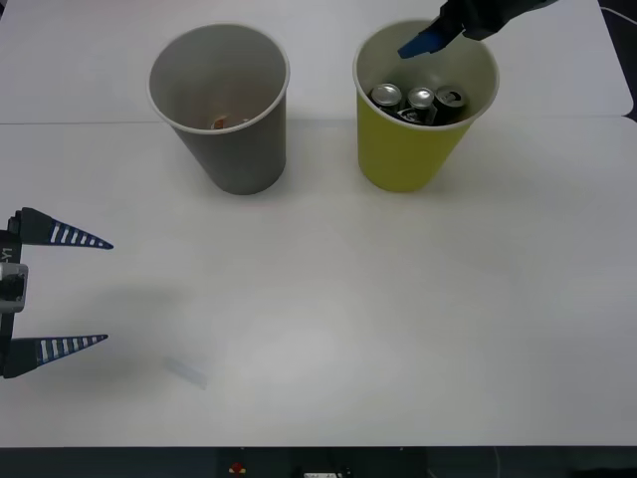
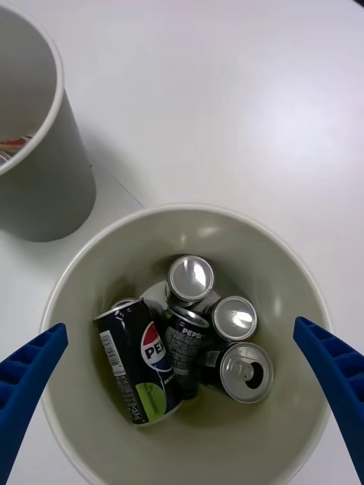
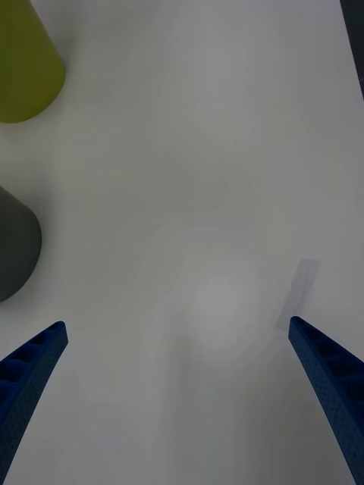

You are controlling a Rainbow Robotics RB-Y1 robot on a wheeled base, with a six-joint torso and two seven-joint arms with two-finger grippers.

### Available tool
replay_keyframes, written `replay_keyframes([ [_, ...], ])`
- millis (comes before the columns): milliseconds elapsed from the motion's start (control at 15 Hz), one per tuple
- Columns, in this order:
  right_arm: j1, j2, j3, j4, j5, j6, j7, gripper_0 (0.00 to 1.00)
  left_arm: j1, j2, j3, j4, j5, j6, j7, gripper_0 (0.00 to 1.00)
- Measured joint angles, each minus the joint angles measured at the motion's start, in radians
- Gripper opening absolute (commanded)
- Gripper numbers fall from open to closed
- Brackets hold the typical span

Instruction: Put the can into the green bin and the plastic bottle into the gray bin

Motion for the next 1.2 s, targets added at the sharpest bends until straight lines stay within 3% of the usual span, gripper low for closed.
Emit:
replay_keyframes([
  [400,0.191,-0.061,-0.114,-0.198,-0.202,0.000,0.070,1.00,0.000,0.000,0.000,0.000,0.000,0.000,0.000,1.00],
  [800,0.410,-0.117,-0.248,-0.348,-0.405,0.000,0.318,1.00,0.000,0.000,0.000,0.000,0.000,0.000,0.000,1.00],
  [1200,0.673,-0.151,-0.358,-0.510,-0.546,0.000,0.512,1.00,0.000,0.000,0.000,0.000,0.000,0.000,0.000,1.00],
])
